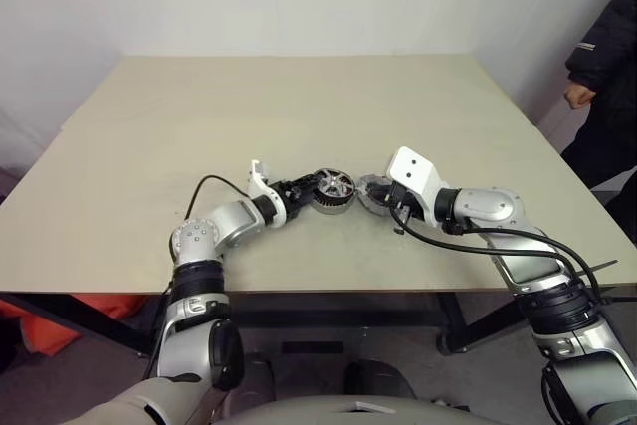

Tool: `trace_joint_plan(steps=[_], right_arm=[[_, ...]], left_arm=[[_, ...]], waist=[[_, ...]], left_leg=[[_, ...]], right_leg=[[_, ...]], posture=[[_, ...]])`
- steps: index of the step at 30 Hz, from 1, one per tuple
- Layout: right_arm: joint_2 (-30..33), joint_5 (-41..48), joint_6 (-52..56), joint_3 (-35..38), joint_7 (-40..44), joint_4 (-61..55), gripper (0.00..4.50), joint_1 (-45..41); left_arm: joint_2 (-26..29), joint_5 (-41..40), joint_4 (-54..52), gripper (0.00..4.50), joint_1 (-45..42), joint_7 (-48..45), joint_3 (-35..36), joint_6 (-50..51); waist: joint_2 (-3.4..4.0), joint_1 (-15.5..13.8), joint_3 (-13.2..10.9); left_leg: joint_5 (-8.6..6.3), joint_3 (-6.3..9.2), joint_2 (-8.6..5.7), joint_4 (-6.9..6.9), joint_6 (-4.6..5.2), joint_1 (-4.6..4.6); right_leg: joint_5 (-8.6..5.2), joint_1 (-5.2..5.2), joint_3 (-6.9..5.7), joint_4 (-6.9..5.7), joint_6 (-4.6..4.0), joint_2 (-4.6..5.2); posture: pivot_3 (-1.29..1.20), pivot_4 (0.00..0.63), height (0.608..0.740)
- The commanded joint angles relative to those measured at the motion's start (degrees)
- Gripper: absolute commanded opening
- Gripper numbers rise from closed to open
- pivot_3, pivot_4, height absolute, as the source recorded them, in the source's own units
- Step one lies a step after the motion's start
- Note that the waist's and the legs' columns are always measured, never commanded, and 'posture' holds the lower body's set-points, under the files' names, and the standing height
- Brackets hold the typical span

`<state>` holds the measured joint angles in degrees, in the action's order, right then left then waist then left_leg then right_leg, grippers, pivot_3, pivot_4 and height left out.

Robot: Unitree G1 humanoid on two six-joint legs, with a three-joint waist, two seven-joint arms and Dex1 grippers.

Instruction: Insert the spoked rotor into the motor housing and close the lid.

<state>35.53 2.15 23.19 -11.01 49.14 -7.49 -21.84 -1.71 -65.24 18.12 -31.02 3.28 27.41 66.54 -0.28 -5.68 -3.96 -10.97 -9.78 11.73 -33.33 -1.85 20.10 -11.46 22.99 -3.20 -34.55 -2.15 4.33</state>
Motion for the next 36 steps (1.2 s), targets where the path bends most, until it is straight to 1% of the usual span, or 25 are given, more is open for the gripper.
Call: trace_joint_plan(steps=[1, 5, 8, 12, 15, 17, 19, 23, 26, 32, 36], right_arm=[[-0.6, 0.4, -1.2, 0.1, 0.0, -0.6, 0.0, -2.2], [-1.9, 0.2, -1.8, -0.6, -0.2, 0.7, 0.0, -3.5], [-3.9, 0.2, -2.5, -1.2, -0.7, 2.9, 0.0, -5.1], [-8.8, -0.3, -4.3, -2.0, -2.6, 9.6, 0.0, -8.5], [-11.6, -0.7, -5.8, -1.9, -4.1, 14.4, 0.0, -10.9], [-13.4, -1.3, -6.9, -2.1, -5.2, 18.0, 0.0, -12.6], [-15.0, -1.4, -7.7, -2.3, -5.6, 21.3, 0.0, -13.5], [-17.2, -1.9, -9.0, -3.3, -5.7, 27.3, 0.0, -12.6], [-17.3, -3.6, -10.8, -4.3, -6.1, 30.4, 0.0, -11.9], [-15.8, -2.1, -11.2, -2.3, -4.3, 25.6, 0.0, -12.3], [-14.5, 1.0, -7.6, 0.9, -3.9, 19.6, 0.0, -11.2]], left_arm=[[1.3, -2.5, -4.6, 2.28, 0.8, -1.2, 0.0, 1.8], [2.7, -1.7, -6.7, 2.28, 2.3, -2.3, -0.8, 1.4], [3.9, 0.9, -8.9, 2.28, 3.4, -4.8, -3.0, -0.7], [6.6, 9.1, -12.4, 2.28, 5.8, -9.1, -9.3, -7.1], [8.0, 13.3, -14.2, 2.28, 7.3, -12.0, -12.6, -10.7], [8.4, 14.5, -14.9, 2.28, 8.1, -13.0, -13.3, -11.9], [8.6, 15.5, -15.4, 2.28, 8.6, -13.3, -13.5, -12.8], [8.3, 16.8, -15.9, 2.28, 9.2, -13.1, -13.2, -14.0], [8.2, 17.1, -16.4, 2.28, 9.3, -12.9, -12.8, -14.4], [8.3, 18.6, -16.0, 2.28, 9.3, -13.4, -12.9, -15.4], [9.3, 22.8, -16.9, 2.28, 10.4, -15.5, -16.4, -18.1]], waist=[[0.0, 0.0, 0.0], [0.0, 0.0, 0.0], [0.0, 0.0, 0.0], [0.01, 0.2, 0.0], [0.02, 0.2, 0.0], [0.02, 0.2, 0.0], [0.02, 0.2, 0.0], [0.02, 0.2, 0.0], [0.03, 0.2, 0.0], [0.03, 0.2, 0.0], [0.03, 0.2, 0.0]], left_leg=[[0.0, 0.0, 0.0, 0.0, 0.01, 0.01], [-0.01, 0.0, 0.0, -0.01, 0.01, -0.01], [0.0, 0.0, 0.01, -0.03, 0.0, -0.04], [0.02, 0.0, 0.03, -0.03, -0.03, -0.06], [0.02, 0.0, 0.03, -0.02, -0.04, -0.07], [0.02, 0.0, 0.03, -0.02, -0.05, -0.02], [0.02, 0.0, 0.02, -0.02, -0.05, -0.01], [0.02, 0.0, 0.02, -0.01, -0.04, 0.0], [0.02, 0.0, 0.01, -0.01, -0.05, 0.0], [0.05, -0.01, 0.03, -0.02, -0.1, -0.09], [0.05, 0.0, 0.02, -0.03, -0.09, -0.06]], right_leg=[[0.0, 0.0, 0.0, 0.0, -0.01, 0.0], [0.0, 0.0, 0.0, -0.02, -0.01, 0.01], [0.0, 0.0, 0.0, -0.06, -0.01, 0.01], [0.0, 0.0, 0.0, -0.1, -0.01, -0.01], [0.0, 0.02, 0.0, -0.11, -0.02, 0.0], [0.02, 0.06, 0.0, -0.11, -0.06, 0.0], [0.21, 0.06, 0.01, -0.11, -0.38, 0.01], [0.23, 0.05, 0.01, -0.11, -0.44, 0.01], [0.23, 0.06, 0.01, -0.11, -0.44, 0.01], [0.22, 0.0, 0.02, -0.17, -0.42, 0.0], [0.23, 0.03, 0.03, -0.16, -0.42, 0.0]], posture=[[0.0, 0.0, 0.74], [0.0, 0.0, 0.74], [0.0, 0.0, 0.74], [0.0, 0.0, 0.74], [0.0, 0.0, 0.74], [0.0, 0.0, 0.74], [0.0, 0.0, 0.74], [0.0, 0.0, 0.74], [0.0, 0.0, 0.74], [0.0, 0.0, 0.74], [0.0, 0.0, 0.74]])
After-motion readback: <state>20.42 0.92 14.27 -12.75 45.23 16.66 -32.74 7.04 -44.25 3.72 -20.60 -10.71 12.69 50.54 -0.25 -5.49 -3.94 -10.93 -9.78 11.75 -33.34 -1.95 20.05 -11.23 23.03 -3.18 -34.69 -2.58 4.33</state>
